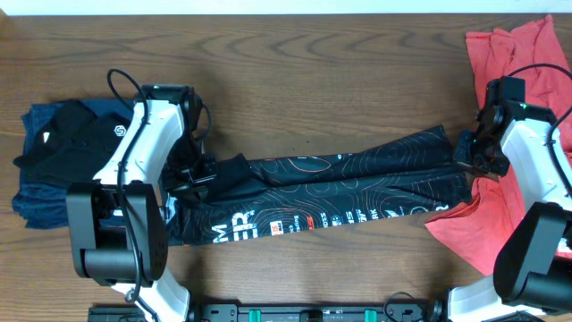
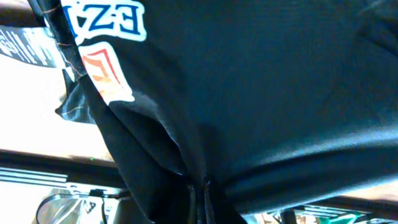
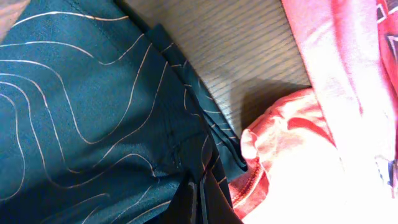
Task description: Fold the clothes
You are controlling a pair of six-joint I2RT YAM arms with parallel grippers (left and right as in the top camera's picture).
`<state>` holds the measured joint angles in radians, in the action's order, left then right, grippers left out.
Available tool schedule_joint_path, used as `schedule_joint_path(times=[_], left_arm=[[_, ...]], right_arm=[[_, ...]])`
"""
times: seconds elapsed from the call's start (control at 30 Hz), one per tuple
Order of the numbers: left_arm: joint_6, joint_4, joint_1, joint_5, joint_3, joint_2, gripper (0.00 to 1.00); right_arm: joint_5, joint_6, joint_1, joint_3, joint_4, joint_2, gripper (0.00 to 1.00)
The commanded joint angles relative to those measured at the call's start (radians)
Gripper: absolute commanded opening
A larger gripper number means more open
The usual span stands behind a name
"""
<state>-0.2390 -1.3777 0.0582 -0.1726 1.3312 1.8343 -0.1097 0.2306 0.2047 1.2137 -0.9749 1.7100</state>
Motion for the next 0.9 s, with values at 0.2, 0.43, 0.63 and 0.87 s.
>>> schedule_joint_path(times=[0.2, 0.43, 0.63, 0.87], left_arm=[[0.002, -0.074, 0.000, 0.023, -0.006, -0.005, 0.24], [0.002, -0.107, 0.000, 0.024, -0.006, -0.005, 0.44], [0.000, -0.064, 0.000, 0.022, 0.007, -0.005, 0.44], [-0.003, 0.096, 0.000, -0.129, 0.021, -0.005, 0.44]], right_arm=[[-0.041, 0.000, 0.012, 0.003, -0.002, -0.018, 0.01], [-0.041, 0.000, 0.012, 0.003, -0.002, -0.018, 0.07], [-0.040, 0.000, 0.012, 0.003, -0.003, -0.018, 0.21], [-0.040, 0.000, 0.012, 0.003, -0.005, -0.018, 0.23]])
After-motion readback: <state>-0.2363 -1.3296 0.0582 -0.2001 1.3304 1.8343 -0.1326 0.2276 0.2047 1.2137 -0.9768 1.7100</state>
